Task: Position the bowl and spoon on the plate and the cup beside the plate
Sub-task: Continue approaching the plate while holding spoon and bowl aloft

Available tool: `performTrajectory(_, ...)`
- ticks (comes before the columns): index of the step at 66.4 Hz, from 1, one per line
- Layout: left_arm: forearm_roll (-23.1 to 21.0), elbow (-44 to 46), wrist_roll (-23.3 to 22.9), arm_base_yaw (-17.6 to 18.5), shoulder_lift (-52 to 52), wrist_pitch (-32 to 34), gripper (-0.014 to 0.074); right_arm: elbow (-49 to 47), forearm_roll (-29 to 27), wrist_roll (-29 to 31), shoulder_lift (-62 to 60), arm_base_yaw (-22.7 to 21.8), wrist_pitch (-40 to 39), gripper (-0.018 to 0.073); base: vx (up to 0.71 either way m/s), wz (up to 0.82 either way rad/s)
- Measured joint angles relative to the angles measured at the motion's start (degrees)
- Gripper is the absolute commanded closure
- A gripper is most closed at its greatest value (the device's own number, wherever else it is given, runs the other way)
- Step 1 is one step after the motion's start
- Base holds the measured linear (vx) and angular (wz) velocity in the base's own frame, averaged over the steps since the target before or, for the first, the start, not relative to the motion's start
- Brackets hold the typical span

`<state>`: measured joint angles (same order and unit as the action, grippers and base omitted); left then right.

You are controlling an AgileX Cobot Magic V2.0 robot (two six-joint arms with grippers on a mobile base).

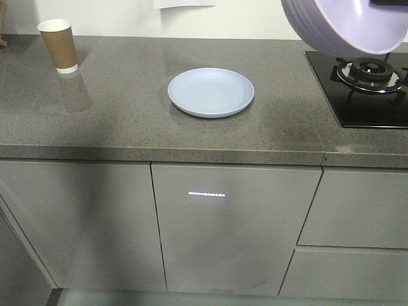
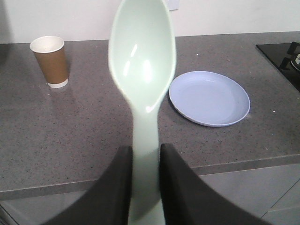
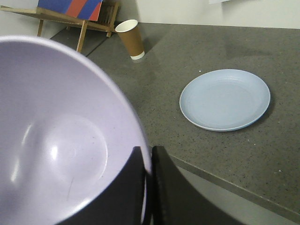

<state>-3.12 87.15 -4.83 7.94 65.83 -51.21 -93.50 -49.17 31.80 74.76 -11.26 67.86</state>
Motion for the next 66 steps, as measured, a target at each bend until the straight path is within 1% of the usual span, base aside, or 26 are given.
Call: performTrajectory(66,0.0,0.0,0.0,0.0,0.0,0.0,0.0602,0.0,0.0,0.0,0.0,0.0,0.0,0.0569,0.05,0.03)
